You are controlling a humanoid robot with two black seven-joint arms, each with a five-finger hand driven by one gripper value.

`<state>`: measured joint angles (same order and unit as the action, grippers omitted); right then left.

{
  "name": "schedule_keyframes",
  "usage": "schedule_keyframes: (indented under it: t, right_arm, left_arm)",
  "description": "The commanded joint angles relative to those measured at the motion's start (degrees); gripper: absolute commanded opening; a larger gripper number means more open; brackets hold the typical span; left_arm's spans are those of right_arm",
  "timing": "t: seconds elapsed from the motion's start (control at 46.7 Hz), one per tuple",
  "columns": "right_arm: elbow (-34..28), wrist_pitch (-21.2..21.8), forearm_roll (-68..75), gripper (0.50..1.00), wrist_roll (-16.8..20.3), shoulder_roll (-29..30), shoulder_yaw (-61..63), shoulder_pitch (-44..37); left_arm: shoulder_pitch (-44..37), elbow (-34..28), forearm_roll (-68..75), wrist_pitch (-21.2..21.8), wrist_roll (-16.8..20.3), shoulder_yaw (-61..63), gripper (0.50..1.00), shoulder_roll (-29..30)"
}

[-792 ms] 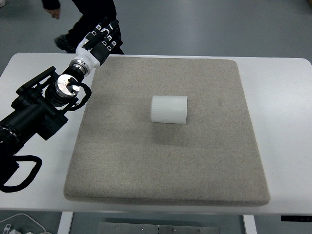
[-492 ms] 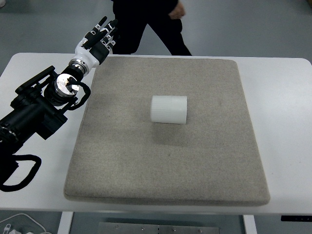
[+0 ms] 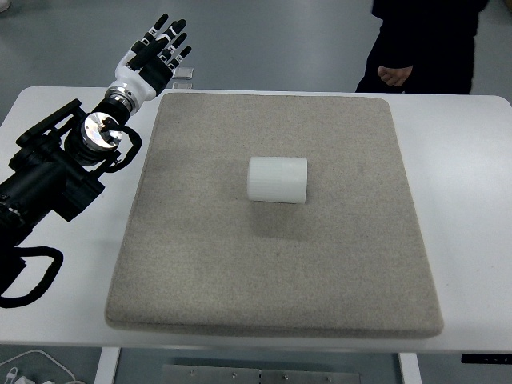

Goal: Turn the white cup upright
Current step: 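Raise the left hand and swing it out over the mat, then lower the left hand onto the white cup lying on its side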

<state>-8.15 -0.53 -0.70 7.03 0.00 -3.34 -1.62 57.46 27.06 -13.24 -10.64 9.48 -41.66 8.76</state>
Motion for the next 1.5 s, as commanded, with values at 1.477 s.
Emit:
schedule_keyframes:
  t: [1.477]
  right_arm:
    - [0.0,0.0,0.0,0.930,0.0,0.0,0.0,0.0]
  left_arm:
    - [14.2,38.9,63.8,-12.0,-16.9,22.9,0.992,15.5]
